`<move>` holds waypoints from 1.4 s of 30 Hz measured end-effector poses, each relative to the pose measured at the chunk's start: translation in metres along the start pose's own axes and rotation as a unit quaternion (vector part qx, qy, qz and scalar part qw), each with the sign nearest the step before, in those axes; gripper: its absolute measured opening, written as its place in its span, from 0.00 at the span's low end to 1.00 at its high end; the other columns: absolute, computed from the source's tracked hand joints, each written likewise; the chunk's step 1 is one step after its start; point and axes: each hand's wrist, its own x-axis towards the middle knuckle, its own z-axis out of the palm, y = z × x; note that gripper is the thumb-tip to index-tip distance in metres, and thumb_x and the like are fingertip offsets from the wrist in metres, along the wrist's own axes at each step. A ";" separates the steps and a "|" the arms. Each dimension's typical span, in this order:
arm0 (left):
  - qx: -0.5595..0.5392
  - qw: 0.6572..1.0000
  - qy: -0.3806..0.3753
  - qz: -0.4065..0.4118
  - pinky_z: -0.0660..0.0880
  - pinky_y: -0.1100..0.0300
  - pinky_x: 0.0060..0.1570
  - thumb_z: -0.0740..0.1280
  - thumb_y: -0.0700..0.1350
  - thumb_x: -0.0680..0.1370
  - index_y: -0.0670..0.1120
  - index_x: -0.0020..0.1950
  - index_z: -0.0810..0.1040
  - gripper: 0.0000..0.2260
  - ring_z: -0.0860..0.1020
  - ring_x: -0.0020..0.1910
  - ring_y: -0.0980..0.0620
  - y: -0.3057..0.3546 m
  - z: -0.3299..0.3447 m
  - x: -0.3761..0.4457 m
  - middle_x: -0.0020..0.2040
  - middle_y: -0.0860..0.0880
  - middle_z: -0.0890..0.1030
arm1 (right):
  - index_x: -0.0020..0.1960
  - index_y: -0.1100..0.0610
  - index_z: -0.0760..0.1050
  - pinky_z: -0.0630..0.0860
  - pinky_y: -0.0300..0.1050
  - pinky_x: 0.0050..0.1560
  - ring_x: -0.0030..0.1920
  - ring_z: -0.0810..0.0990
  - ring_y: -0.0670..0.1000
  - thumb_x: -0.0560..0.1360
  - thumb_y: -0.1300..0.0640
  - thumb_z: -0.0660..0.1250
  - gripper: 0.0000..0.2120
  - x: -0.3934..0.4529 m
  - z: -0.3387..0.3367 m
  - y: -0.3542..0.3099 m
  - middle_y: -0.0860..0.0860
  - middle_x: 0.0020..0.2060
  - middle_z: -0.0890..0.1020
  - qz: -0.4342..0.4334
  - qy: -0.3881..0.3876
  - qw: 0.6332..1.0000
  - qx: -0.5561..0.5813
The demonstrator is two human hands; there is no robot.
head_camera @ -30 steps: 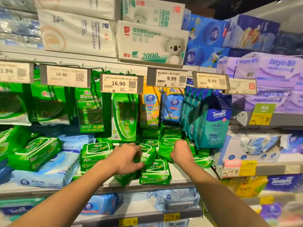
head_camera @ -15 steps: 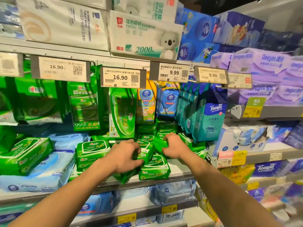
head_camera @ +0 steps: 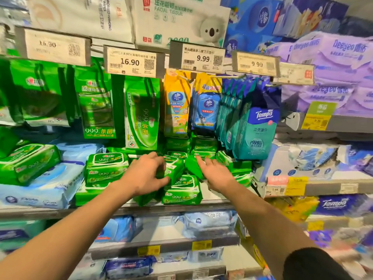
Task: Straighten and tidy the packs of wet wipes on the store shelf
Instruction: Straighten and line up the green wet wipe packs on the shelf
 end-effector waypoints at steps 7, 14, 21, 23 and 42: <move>0.030 0.999 -0.021 -0.011 0.76 0.52 0.51 0.68 0.62 0.69 0.54 0.50 0.76 0.16 0.77 0.50 0.50 0.016 -0.010 0.012 0.48 0.53 0.75 | 0.71 0.66 0.62 0.70 0.56 0.57 0.59 0.71 0.63 0.75 0.67 0.61 0.25 0.017 -0.028 -0.013 0.63 0.60 0.73 0.048 0.066 0.989 -0.120; 0.016 1.000 -0.020 -0.013 0.77 0.49 0.52 0.61 0.66 0.66 0.55 0.51 0.75 0.21 0.77 0.49 0.52 0.022 -0.001 0.006 0.48 0.54 0.75 | 0.71 0.67 0.61 0.68 0.60 0.61 0.63 0.66 0.63 0.70 0.64 0.70 0.33 0.014 -0.007 -0.013 0.62 0.62 0.69 0.057 0.041 0.995 -0.072; -0.001 1.000 -0.022 -0.020 0.77 0.50 0.52 0.63 0.64 0.67 0.55 0.50 0.74 0.18 0.76 0.49 0.53 0.022 0.006 0.000 0.48 0.56 0.74 | 0.69 0.65 0.62 0.70 0.54 0.57 0.60 0.69 0.61 0.72 0.68 0.66 0.28 0.019 0.010 -0.006 0.60 0.60 0.72 0.073 0.067 0.994 -0.034; -0.004 1.000 -0.017 -0.021 0.76 0.51 0.52 0.65 0.63 0.68 0.55 0.51 0.75 0.17 0.76 0.50 0.53 0.019 0.007 0.000 0.48 0.56 0.74 | 0.69 0.64 0.63 0.69 0.54 0.57 0.61 0.69 0.61 0.72 0.70 0.64 0.26 0.024 0.013 -0.006 0.60 0.61 0.72 0.078 0.072 0.994 -0.019; 0.003 1.000 -0.012 -0.007 0.77 0.52 0.51 0.62 0.66 0.67 0.56 0.50 0.75 0.19 0.77 0.48 0.53 0.013 -0.002 0.007 0.47 0.56 0.76 | 0.76 0.60 0.57 0.60 0.56 0.71 0.71 0.60 0.62 0.76 0.53 0.65 0.33 0.008 0.019 -0.016 0.60 0.72 0.63 0.074 0.087 0.992 0.047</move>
